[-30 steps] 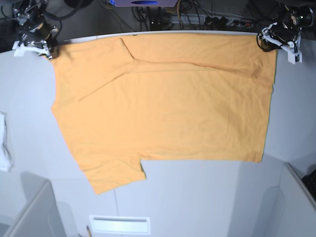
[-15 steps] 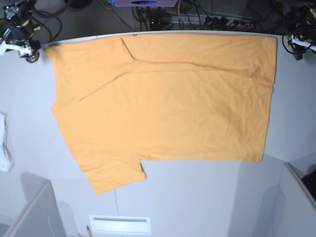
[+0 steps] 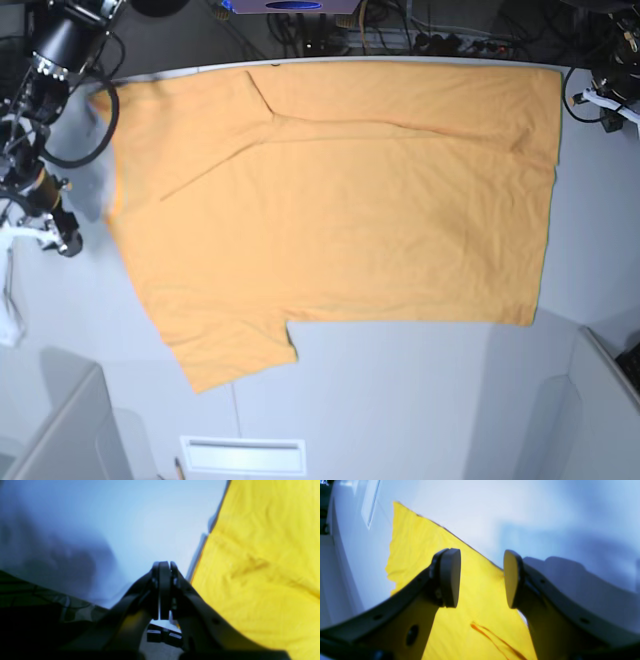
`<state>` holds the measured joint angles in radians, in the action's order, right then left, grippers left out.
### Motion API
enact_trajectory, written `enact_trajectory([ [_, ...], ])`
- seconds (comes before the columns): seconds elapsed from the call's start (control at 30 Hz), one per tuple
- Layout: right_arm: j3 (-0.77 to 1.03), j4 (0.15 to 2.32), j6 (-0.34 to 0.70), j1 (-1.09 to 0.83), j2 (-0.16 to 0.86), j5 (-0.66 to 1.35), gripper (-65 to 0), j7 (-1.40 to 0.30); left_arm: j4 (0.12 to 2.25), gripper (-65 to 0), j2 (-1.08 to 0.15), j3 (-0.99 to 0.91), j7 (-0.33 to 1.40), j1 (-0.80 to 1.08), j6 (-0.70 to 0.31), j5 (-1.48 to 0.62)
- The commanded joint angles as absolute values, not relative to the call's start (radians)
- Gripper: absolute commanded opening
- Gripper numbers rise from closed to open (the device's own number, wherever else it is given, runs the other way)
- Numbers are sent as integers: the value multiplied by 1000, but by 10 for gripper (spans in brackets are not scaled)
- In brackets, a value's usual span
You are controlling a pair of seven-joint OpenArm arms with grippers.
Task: Fold the T-shirt properly
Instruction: 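Release and move the right gripper to the hem corner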
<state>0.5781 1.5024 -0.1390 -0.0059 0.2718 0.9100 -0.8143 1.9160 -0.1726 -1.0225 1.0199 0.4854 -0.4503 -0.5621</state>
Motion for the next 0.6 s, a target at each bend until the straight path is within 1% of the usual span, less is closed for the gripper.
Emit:
enact_trajectory([
  [0.0, 555, 1491, -125, 56, 300, 928, -383, -803, 1934, -650, -193, -1032, 1000, 490, -449, -568],
  [0.07, 503, 1409, -125, 150, 321, 928, -380, -802, 1936, -650, -193, -1030, 1000, 467, -449, -570],
  [0.13, 438, 1280, -124, 269, 358, 928, -378, -788, 1936, -650, -194, -1030, 1004, 449, -449, -568],
  [0.23, 292, 1047, -105, 433, 407, 928, -374, -699, 1936, -650, -194, -1030, 1053, 446, -449, -568],
  [0.4, 16, 651, 61, 662, 444, 928, -323, -542, 1929, -650, -193, -1036, 1058, 466, -449, -568],
  [0.5, -91, 453, 153, 756, 438, 929, -287, -493, 1929, -650, -193, -1040, 1058, 489, -449, -568],
  [0.57, -148, 335, 206, 814, 409, 929, -254, -441, 1929, -650, -193, -1040, 1056, 487, -449, -568],
])
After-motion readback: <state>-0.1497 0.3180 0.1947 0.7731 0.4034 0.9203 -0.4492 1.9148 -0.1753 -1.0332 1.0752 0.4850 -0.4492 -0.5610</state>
